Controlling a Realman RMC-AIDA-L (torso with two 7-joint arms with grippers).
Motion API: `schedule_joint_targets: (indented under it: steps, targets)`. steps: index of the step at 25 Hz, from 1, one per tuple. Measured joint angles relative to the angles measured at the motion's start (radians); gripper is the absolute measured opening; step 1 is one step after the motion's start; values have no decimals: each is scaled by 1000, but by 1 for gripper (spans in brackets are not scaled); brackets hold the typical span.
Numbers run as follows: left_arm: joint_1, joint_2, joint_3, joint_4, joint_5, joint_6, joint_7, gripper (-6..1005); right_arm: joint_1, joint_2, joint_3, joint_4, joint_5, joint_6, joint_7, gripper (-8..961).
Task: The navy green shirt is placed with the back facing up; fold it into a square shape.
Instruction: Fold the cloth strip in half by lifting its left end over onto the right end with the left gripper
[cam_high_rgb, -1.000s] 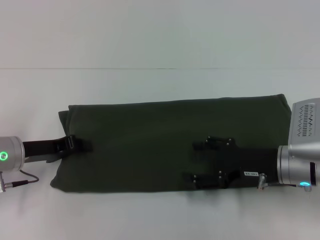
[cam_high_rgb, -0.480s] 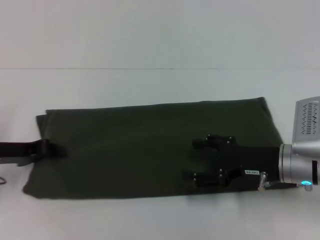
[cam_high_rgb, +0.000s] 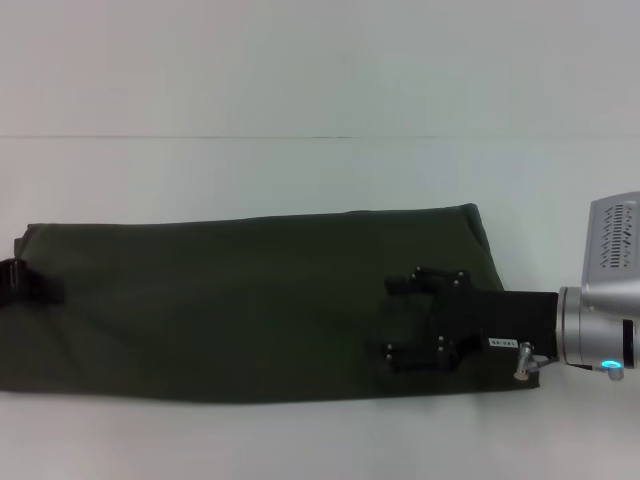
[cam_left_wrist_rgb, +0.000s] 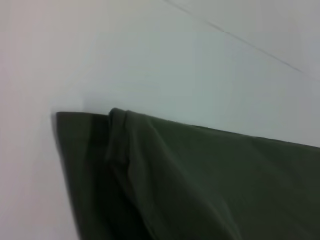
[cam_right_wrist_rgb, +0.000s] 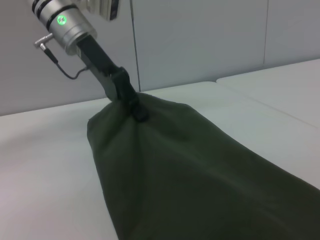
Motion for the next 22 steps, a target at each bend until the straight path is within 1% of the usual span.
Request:
schedule_joint_targets:
  steps: [3, 7, 8, 11, 14, 15, 17, 18, 19, 22]
  targets:
    - [-23, 7, 4, 11, 13, 32, -39, 99, 1, 0, -3, 2, 0, 6, 0, 927]
    - [-56, 7, -6, 62, 12, 118, -130, 99, 1, 1, -7, 6, 0, 15, -2, 927]
    - [-66, 4, -11, 83, 3, 149, -149, 99, 1, 1, -7, 7, 0, 23, -2, 927]
    - [-100, -16, -16, 141, -21, 238, -205, 98, -1, 1, -7, 8, 0, 27, -2, 927]
    - [-137, -50, -16, 178, -53, 281, -260, 97, -4, 2, -7, 10, 0, 28, -2, 928]
    - [-150, -63, -16, 177, -68, 284, -275, 96, -4, 2, -7, 11, 0, 28, -2, 928]
    - [-165, -81, -16, 164, -86, 283, -294, 95, -4, 2, -6, 17, 0, 29, -3, 928]
    - [-175, -95, -16, 154, -96, 279, -302, 95, -5, 2, -5, 19, 0, 29, -3, 928]
    - [-186, -114, -16, 140, -106, 272, -309, 94, -5, 2, -3, 21, 0, 31, -3, 928]
    - [-198, -159, -15, 106, -141, 246, -312, 93, -5, 2, -2, 22, 0, 35, -3, 928]
